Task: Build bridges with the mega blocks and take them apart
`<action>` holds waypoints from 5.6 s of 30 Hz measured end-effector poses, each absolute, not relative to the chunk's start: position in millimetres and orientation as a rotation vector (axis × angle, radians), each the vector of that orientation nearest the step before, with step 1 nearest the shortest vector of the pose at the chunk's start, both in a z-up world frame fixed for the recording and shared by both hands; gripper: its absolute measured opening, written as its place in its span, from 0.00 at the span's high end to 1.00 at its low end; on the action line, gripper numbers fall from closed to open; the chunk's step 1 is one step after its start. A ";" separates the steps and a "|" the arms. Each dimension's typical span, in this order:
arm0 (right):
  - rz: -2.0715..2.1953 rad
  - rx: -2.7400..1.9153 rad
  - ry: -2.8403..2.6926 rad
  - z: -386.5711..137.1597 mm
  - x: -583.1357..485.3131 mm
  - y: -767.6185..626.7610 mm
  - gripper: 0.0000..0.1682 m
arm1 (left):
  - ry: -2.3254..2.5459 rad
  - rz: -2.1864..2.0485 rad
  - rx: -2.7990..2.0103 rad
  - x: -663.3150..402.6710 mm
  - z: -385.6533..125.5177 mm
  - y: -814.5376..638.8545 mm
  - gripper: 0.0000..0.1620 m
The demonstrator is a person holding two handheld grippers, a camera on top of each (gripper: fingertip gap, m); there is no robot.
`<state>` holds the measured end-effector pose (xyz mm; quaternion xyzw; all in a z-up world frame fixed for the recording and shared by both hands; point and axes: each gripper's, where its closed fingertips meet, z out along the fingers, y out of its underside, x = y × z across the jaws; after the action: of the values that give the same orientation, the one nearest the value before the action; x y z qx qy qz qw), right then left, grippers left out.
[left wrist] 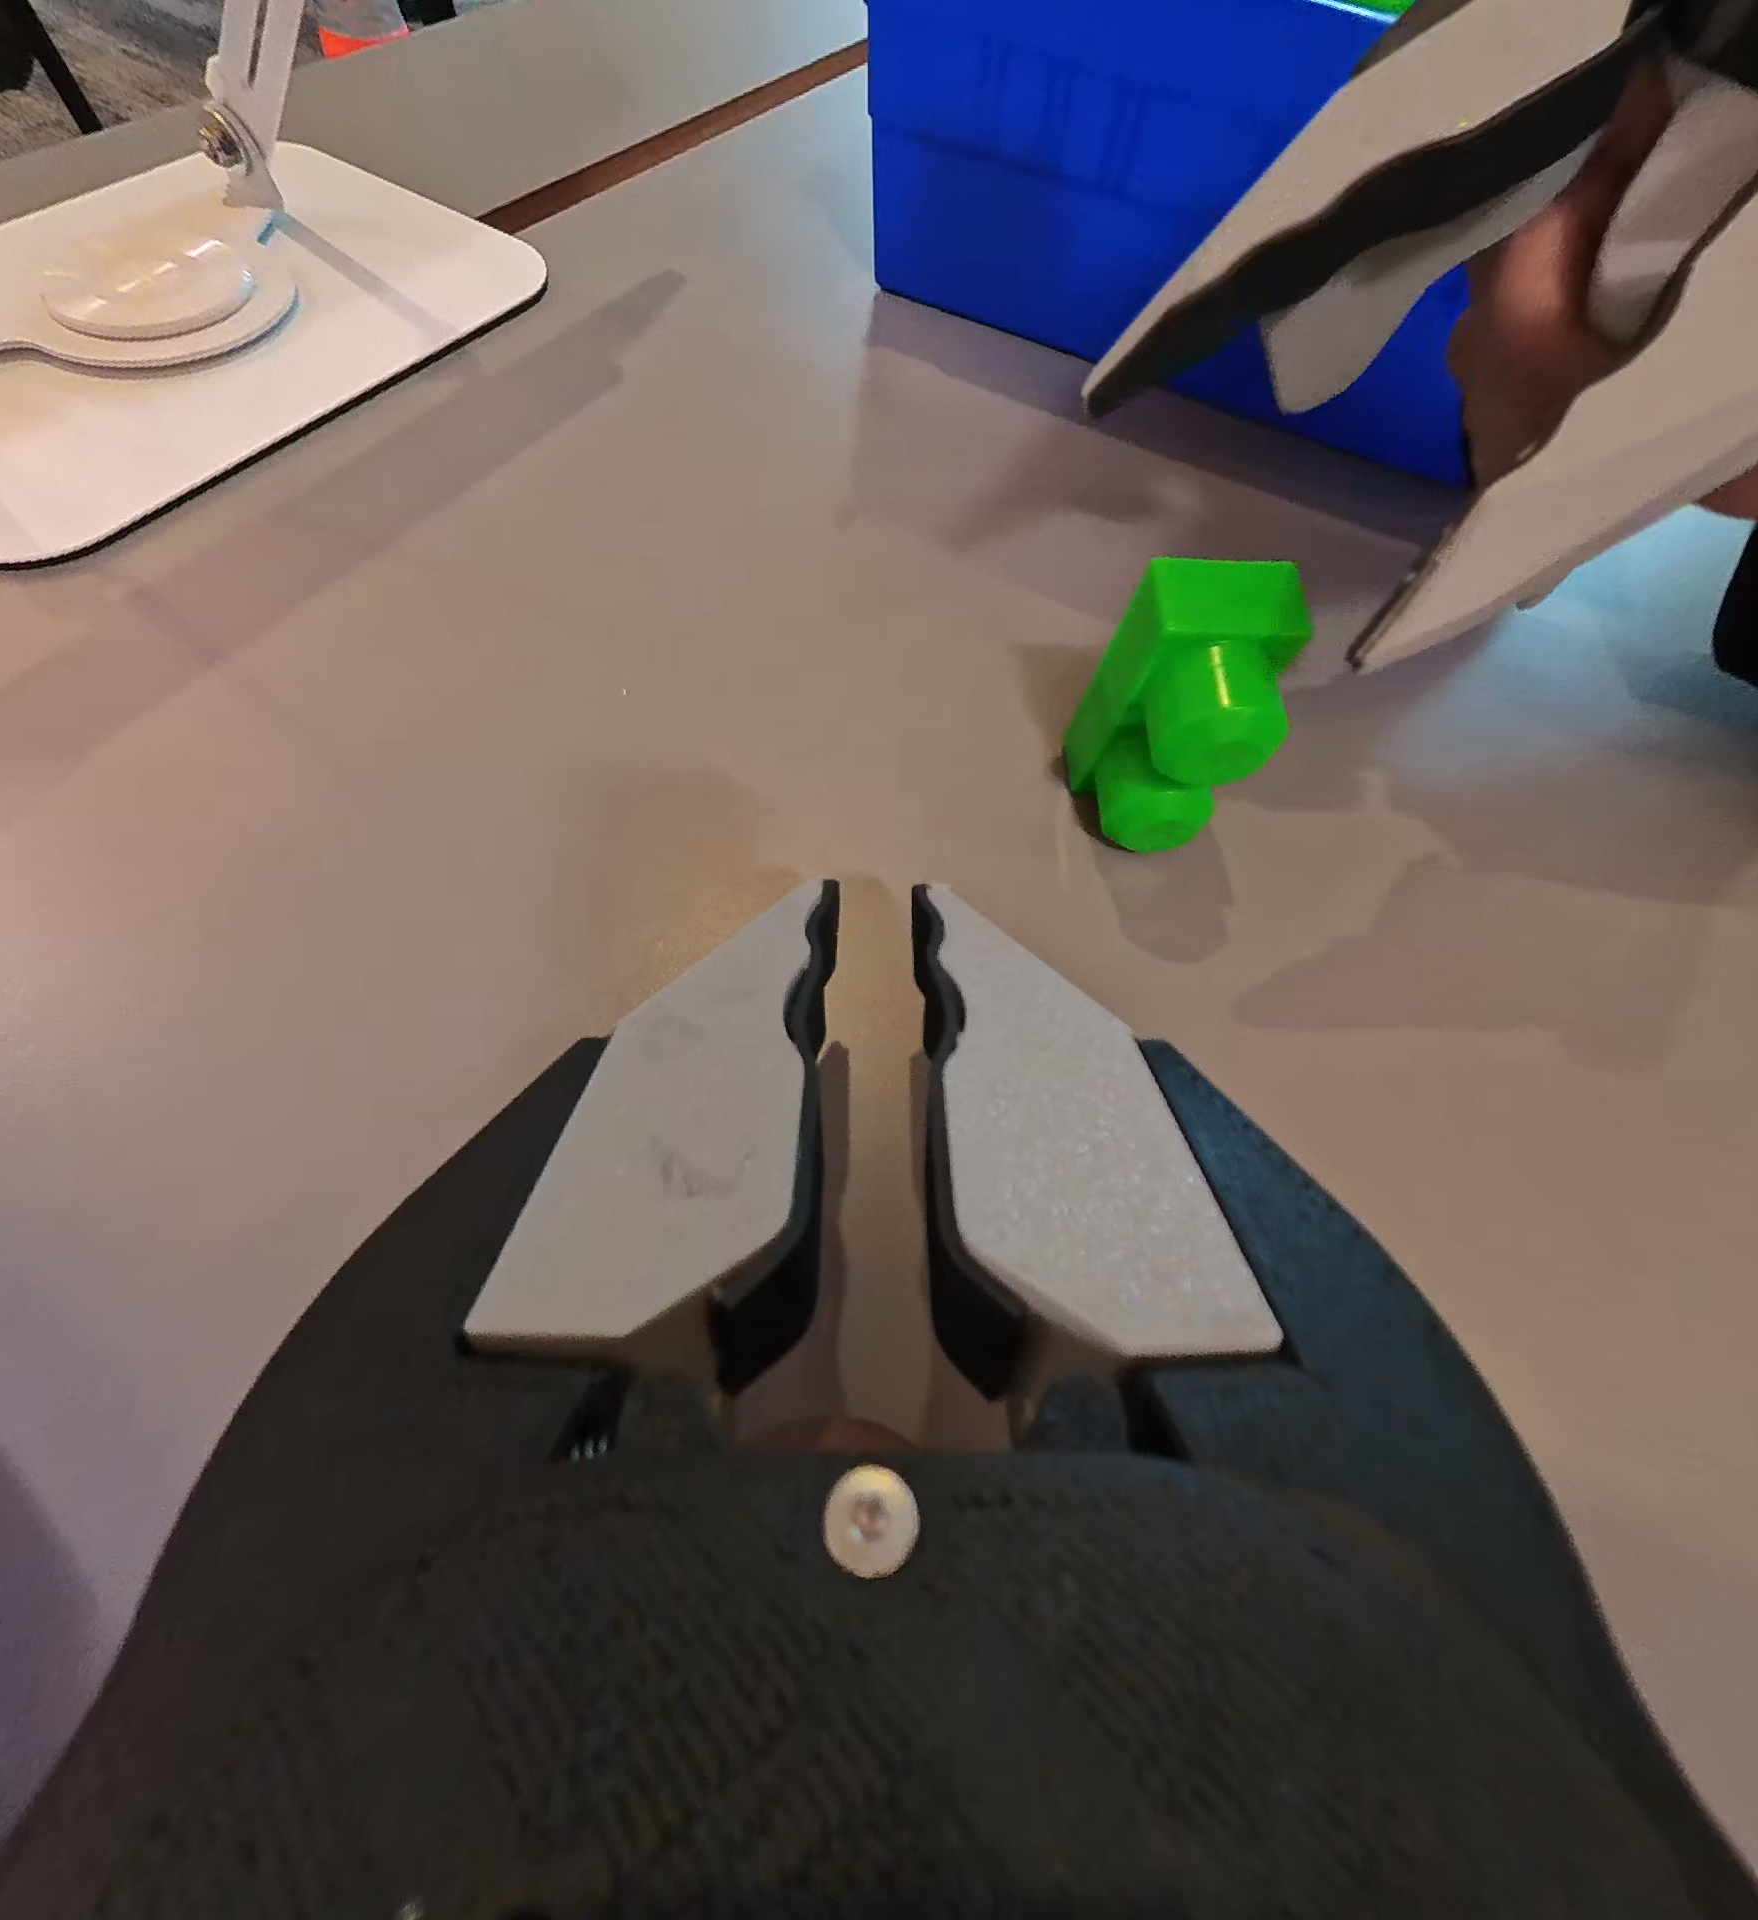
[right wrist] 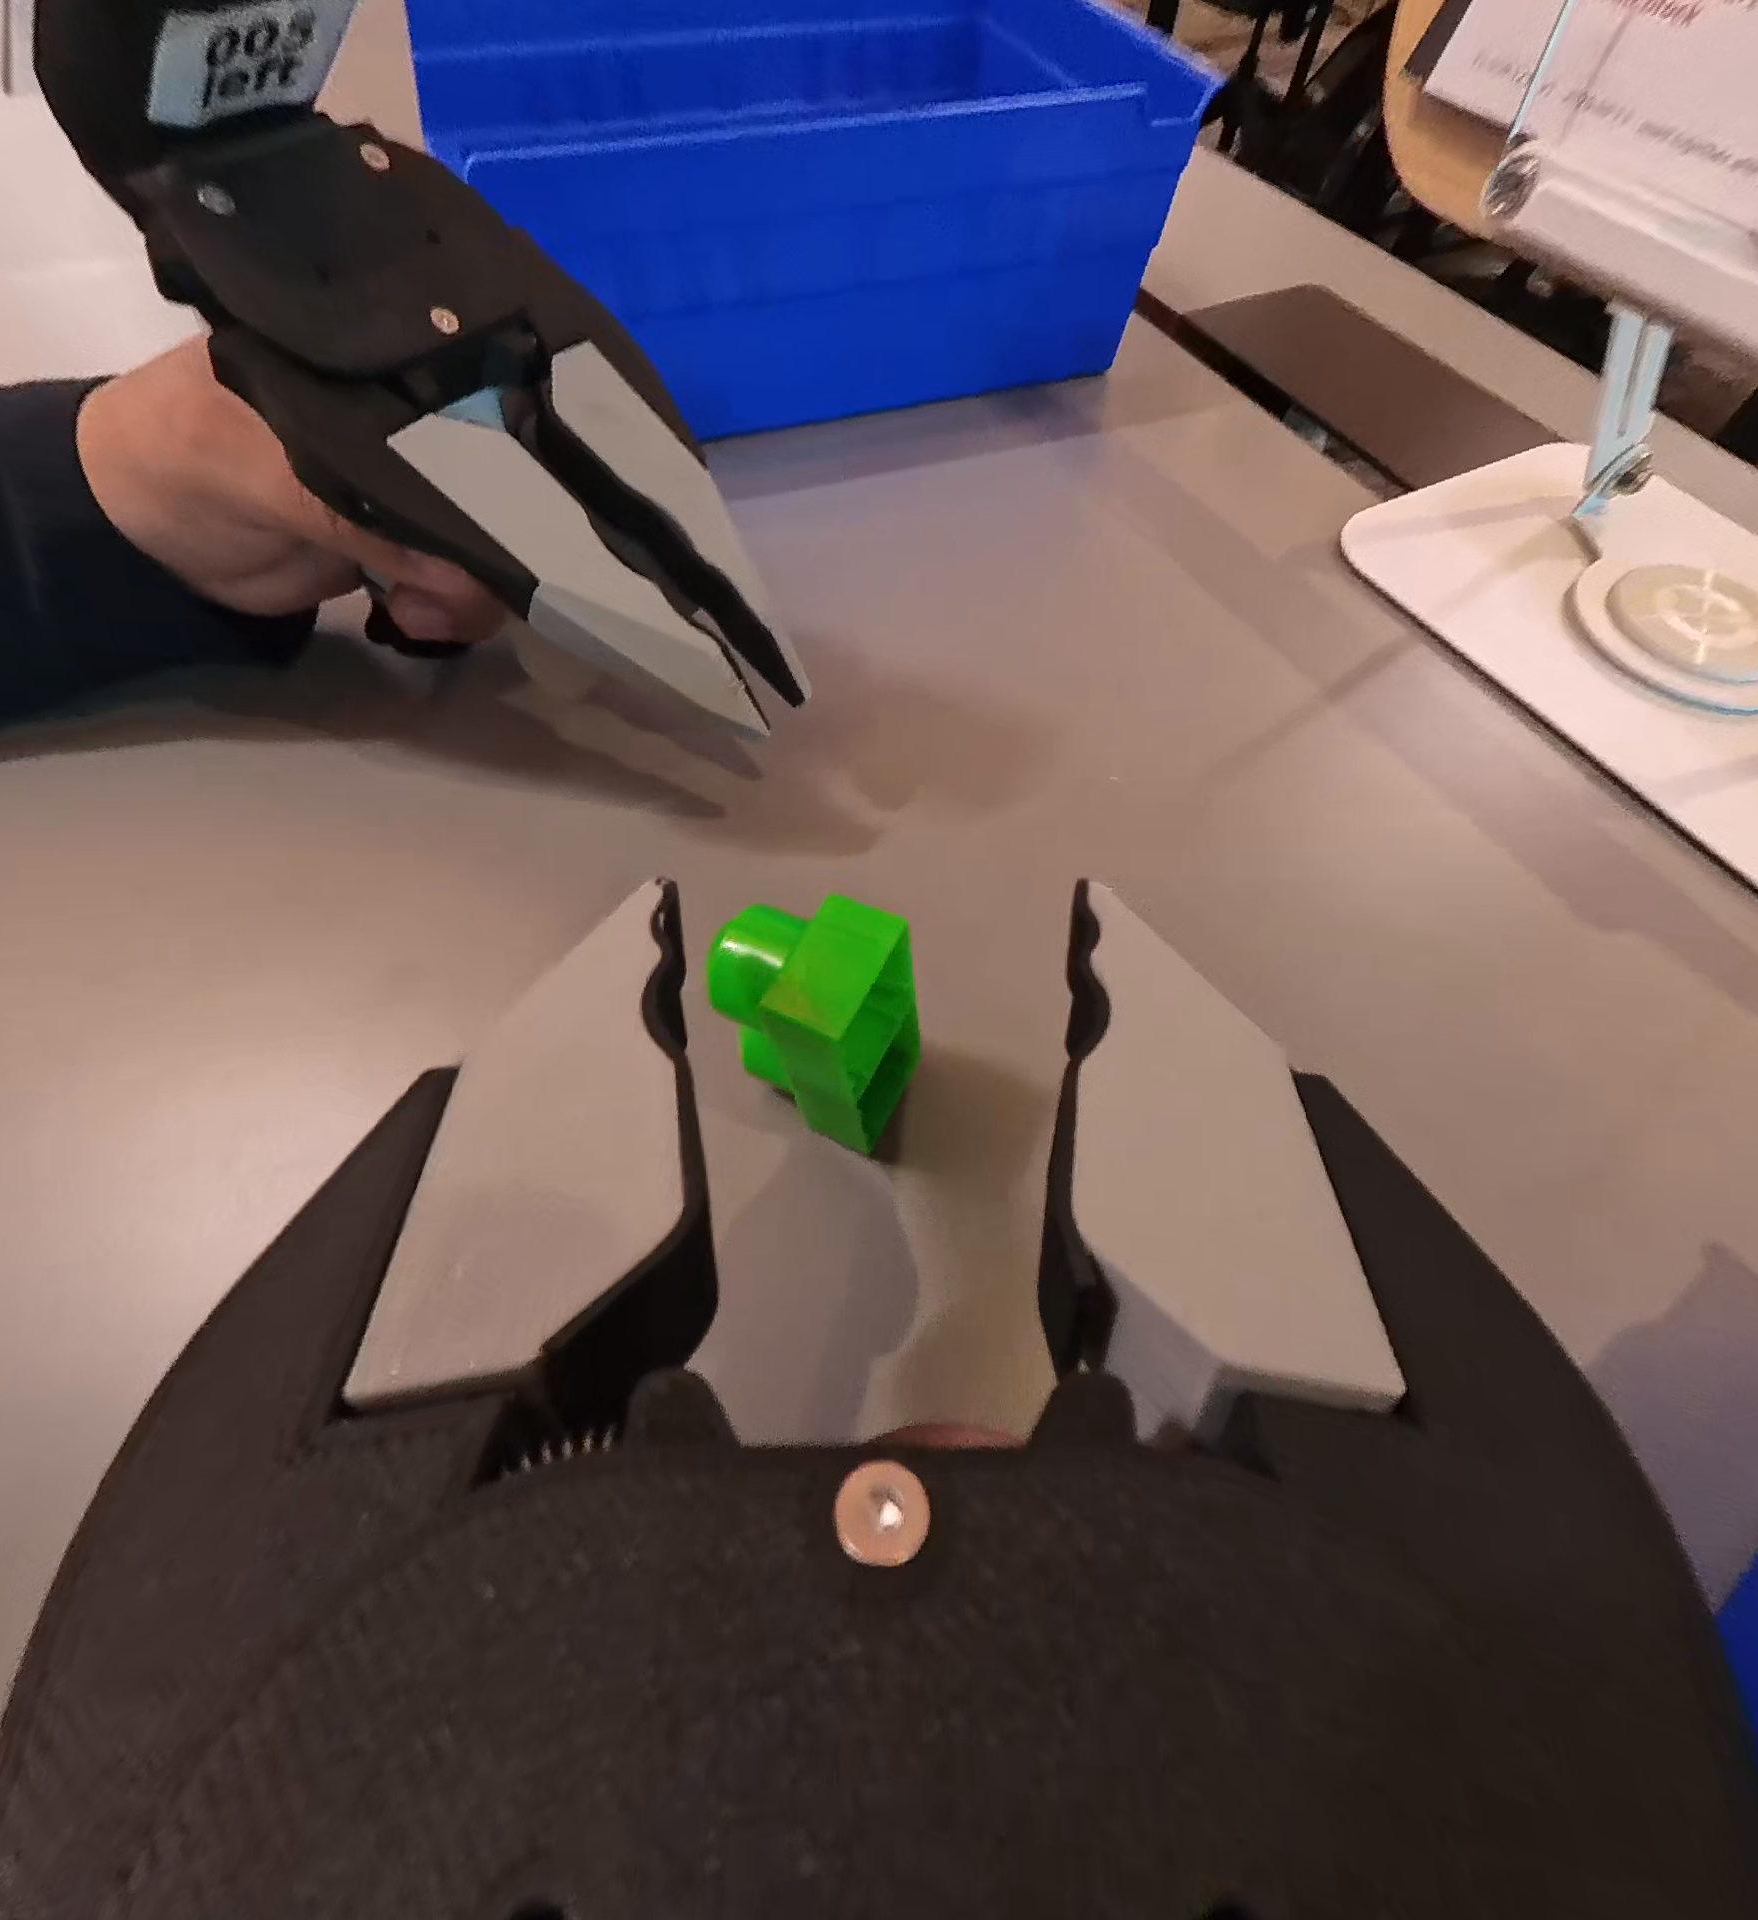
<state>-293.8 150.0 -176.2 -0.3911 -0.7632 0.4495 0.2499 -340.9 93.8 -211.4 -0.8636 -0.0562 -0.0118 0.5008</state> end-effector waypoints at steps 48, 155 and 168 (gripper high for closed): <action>1.062 -1.325 -1.600 -174.5 -326.1 223.4 0.67 | -0.234 0.020 -1.921 -345.9 -159.3 47.6 0.77; 1.098 -1.292 -1.510 -169.3 -325.1 232.2 0.69 | -0.882 0.467 -1.928 -540.4 -196.3 -98.9 0.72; 1.107 -1.271 -1.507 -163.9 -323.8 229.1 0.69 | -0.898 0.548 -1.830 -549.9 -180.1 -115.1 0.73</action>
<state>-323.8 229.1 -163.9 -0.5086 -0.6029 0.4429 0.4262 -549.9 -115.1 -180.1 -0.7542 -0.3701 0.2259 0.4931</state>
